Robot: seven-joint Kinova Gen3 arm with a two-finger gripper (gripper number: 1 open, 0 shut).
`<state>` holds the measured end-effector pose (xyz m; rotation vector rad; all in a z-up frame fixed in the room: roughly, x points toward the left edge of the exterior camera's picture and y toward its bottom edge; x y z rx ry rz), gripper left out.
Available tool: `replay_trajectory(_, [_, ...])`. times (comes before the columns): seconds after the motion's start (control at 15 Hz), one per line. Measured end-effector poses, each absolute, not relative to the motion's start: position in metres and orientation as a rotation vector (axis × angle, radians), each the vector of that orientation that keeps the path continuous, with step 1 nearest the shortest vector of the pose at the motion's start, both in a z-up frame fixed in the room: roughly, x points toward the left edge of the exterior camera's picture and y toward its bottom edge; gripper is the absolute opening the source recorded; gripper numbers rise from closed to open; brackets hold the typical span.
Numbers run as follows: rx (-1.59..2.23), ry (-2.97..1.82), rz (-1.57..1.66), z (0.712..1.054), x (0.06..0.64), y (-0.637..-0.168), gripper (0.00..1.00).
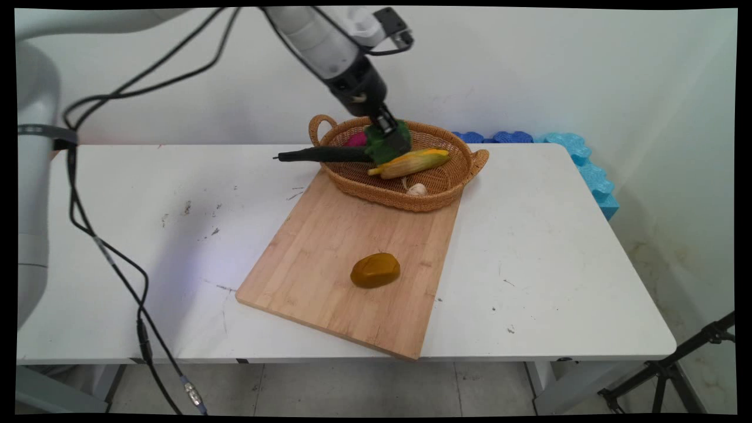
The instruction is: Place the picked object in the vegetable basket
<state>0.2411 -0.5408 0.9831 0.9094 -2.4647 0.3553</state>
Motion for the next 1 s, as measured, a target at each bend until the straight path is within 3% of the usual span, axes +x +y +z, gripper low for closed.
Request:
replay_trajectory(0.47, [0.99, -2.424, 0.376, 0.948, 0.206, -0.594, 0.0])
replay_trajectory(1.0, [1.016, -2.416, 0.364, 0.912, 0.183, -0.623, 0.0])
